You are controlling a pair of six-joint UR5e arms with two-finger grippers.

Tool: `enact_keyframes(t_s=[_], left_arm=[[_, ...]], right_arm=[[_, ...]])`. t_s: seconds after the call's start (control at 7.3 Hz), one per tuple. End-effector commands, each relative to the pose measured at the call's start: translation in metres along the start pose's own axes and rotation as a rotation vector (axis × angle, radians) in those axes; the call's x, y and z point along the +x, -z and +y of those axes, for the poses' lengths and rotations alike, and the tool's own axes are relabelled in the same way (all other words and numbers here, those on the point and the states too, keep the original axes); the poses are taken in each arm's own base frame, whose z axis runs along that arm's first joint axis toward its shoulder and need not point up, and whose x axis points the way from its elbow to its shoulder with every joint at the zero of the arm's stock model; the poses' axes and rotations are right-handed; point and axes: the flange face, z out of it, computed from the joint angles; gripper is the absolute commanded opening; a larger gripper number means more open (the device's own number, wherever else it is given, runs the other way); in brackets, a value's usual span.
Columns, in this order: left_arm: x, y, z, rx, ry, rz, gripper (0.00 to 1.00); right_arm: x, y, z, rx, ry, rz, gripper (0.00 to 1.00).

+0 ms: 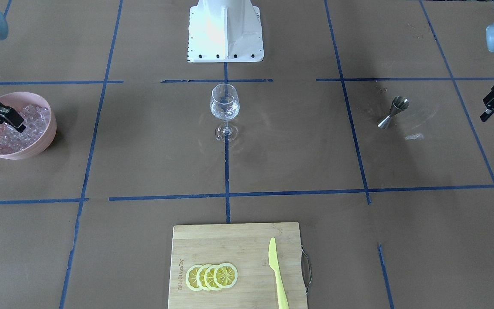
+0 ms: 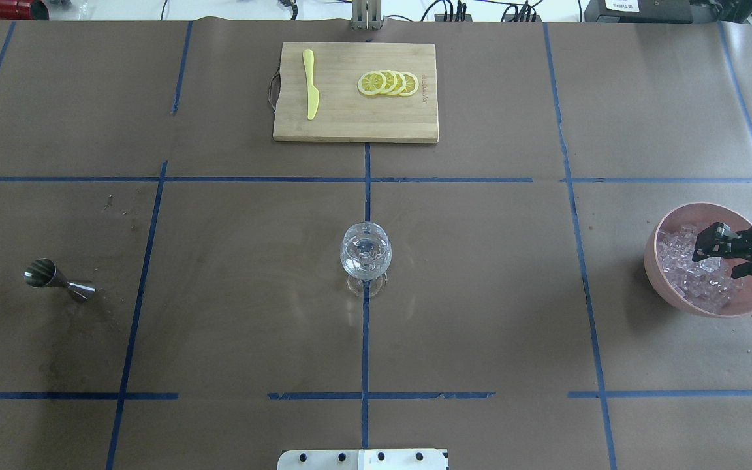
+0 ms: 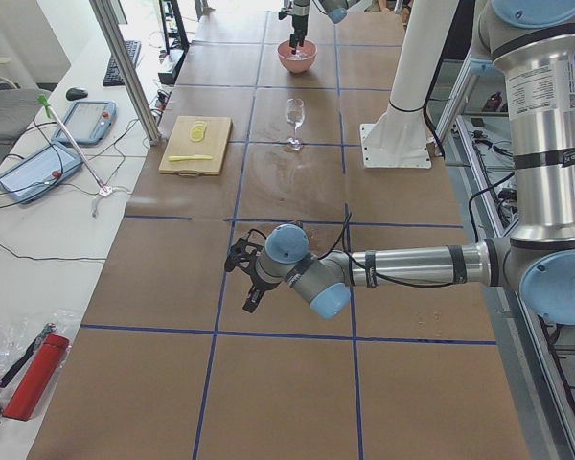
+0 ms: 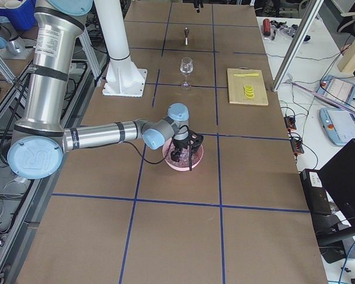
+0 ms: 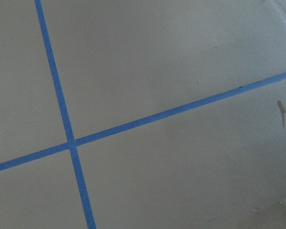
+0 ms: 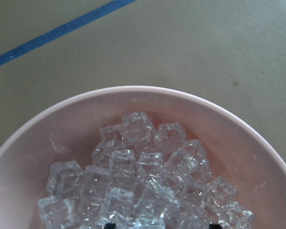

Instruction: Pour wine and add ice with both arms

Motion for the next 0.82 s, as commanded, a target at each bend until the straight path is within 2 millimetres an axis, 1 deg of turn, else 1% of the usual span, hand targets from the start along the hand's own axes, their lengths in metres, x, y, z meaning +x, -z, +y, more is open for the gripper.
enact_keyframes(t_s=[0.0,0.14,0.27,0.41,0.55,0.68], left_arm=[[0.001,0.001,-0.001,0.004,0.008,0.001,1.00],[0.002,0.004,-0.002,0.010,0.004,0.002,1.00],[0.003,0.005,-0.002,0.012,0.002,0.002,1.00],[0.003,0.005,0.000,0.011,-0.001,0.004,1.00],[0.004,0.008,0.003,0.020,-0.012,0.008,1.00],[0.003,0.008,0.004,0.019,-0.011,0.007,1.00]], right_arm=[[-0.003,0.002,0.002,-0.011,0.008,-0.009,0.00],[-0.005,0.004,0.004,-0.020,0.015,-0.016,0.00],[-0.010,0.009,0.005,-0.020,0.024,-0.030,0.00],[-0.019,0.021,0.009,-0.016,0.039,-0.054,0.00],[-0.045,0.055,0.024,-0.034,0.069,-0.127,0.00],[-0.068,0.086,0.028,-0.017,0.089,-0.195,0.00]])
